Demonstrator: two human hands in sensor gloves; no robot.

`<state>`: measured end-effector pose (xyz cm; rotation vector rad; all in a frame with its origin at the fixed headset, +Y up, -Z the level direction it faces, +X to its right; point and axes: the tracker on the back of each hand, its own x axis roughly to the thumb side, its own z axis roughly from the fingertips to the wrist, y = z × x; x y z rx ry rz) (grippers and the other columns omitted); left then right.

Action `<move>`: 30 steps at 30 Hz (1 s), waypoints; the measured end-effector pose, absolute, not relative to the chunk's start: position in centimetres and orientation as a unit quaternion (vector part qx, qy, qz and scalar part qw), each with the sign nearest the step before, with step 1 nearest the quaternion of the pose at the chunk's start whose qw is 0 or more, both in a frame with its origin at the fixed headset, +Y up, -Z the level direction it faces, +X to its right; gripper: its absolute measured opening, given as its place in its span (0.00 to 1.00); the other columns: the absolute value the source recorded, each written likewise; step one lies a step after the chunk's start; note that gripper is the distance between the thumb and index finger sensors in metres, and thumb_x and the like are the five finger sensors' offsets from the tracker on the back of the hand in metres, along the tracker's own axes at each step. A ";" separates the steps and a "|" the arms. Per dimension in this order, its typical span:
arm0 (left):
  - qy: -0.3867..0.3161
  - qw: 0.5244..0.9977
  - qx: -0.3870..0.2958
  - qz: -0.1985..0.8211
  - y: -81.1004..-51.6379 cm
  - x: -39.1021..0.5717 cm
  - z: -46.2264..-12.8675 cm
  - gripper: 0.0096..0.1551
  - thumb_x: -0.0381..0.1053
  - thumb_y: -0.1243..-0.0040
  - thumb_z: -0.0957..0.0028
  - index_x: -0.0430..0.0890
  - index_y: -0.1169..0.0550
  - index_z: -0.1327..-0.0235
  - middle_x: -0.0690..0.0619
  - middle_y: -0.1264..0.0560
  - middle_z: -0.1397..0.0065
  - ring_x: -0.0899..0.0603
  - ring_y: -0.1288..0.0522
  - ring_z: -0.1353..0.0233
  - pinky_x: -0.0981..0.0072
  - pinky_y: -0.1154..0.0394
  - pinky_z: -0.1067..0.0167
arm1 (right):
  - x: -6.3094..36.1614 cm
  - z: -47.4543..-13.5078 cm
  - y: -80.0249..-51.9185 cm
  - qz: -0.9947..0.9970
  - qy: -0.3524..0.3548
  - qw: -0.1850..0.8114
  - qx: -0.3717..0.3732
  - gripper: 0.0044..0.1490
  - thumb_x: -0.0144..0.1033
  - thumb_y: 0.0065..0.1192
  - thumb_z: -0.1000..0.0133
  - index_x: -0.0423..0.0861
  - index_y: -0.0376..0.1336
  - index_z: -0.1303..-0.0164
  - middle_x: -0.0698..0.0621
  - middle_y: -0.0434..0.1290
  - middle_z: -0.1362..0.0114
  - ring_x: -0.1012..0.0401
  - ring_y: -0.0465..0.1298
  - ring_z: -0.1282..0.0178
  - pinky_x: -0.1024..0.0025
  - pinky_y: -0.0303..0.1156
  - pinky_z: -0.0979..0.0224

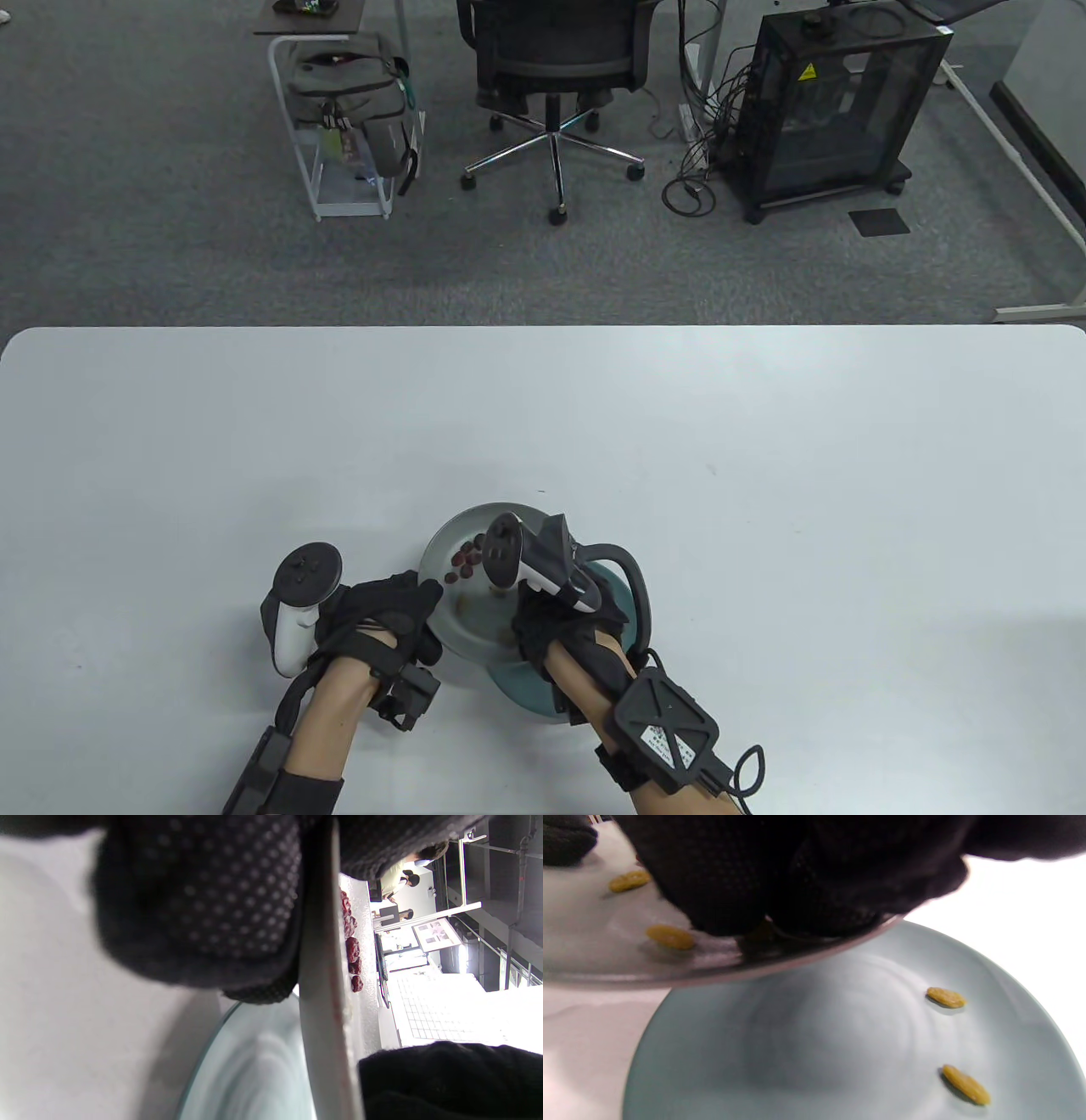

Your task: Pick raisins with hand pinch into plate

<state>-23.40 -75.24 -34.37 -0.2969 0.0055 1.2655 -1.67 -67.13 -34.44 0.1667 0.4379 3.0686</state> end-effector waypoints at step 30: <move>0.008 0.795 -0.143 0.590 -75.3 -23.5 -34.2 0.29 0.48 0.37 0.48 0.23 0.22 0.51 0.39 0.08 0.61 0.44 0.11 0.78 0.57 0.19 0.78 | -2.1 -34.9 -68.1 0.988 0.141 0.024 0.057 0.30 0.45 0.84 0.55 0.42 0.76 0.48 0.45 0.86 0.55 0.61 0.83 0.72 0.64 0.81 0.63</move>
